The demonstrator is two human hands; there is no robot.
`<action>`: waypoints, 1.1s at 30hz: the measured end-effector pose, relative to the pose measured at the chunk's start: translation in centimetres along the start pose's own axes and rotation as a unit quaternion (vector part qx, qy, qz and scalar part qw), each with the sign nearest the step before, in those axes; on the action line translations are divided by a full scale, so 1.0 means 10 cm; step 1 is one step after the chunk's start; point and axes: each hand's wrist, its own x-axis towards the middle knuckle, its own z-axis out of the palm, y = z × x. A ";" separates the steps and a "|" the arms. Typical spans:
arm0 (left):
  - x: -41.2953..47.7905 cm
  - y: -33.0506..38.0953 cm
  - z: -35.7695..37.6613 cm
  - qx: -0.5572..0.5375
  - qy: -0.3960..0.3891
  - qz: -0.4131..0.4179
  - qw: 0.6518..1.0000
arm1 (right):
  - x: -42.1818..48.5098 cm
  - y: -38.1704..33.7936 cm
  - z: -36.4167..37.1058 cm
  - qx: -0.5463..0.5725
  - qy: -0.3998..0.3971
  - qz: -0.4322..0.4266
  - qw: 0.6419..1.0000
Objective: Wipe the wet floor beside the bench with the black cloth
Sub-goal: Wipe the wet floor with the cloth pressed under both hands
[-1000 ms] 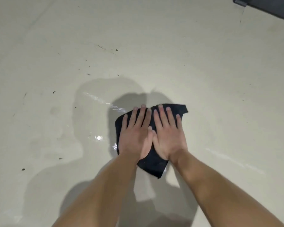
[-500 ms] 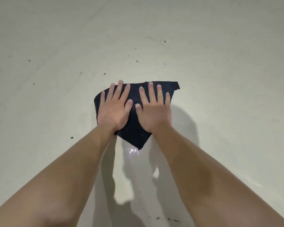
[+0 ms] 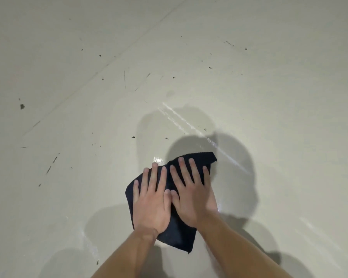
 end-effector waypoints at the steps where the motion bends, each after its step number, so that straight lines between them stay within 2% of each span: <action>1: 0.08 0.00 -0.04 0.000 -0.001 0.005 1.000 | 0.08 0.03 -0.04 0.000 0.002 -0.009 1.000; 8: 1.38 -0.11 -0.46 -0.007 0.027 0.063 0.998 | 1.22 0.19 -0.46 0.004 0.044 0.028 0.999; 11: 1.83 -0.12 -0.56 -0.013 0.035 0.036 0.999 | 1.63 0.27 -0.64 -0.001 0.048 0.030 0.998; 14: 1.87 -0.09 -0.56 -0.007 0.037 0.036 0.999 | 1.69 0.33 -0.65 -0.006 0.033 0.024 0.999; 17: 1.52 -0.02 -0.45 -0.019 0.031 0.018 0.999 | 1.32 0.27 -0.50 0.006 0.068 0.041 0.997; 19: 1.13 0.06 -0.34 -0.024 0.036 0.024 0.999 | 0.92 0.22 -0.36 0.019 0.048 0.045 0.998; 22: 0.45 0.19 -0.12 -0.022 0.027 0.029 0.999 | 0.19 0.19 -0.16 0.006 0.063 0.060 0.996; 26: -0.45 0.57 0.20 0.014 -0.001 0.037 0.999 | -0.82 0.32 0.14 0.018 0.034 0.083 0.996; 29: -1.00 0.98 0.42 -0.005 -0.020 0.052 0.998 | -1.50 0.57 0.29 -0.034 0.024 0.095 0.995; 33: -1.21 1.12 0.50 -0.027 -0.027 0.105 0.994 | -1.77 0.80 0.31 -0.037 -0.008 0.076 0.996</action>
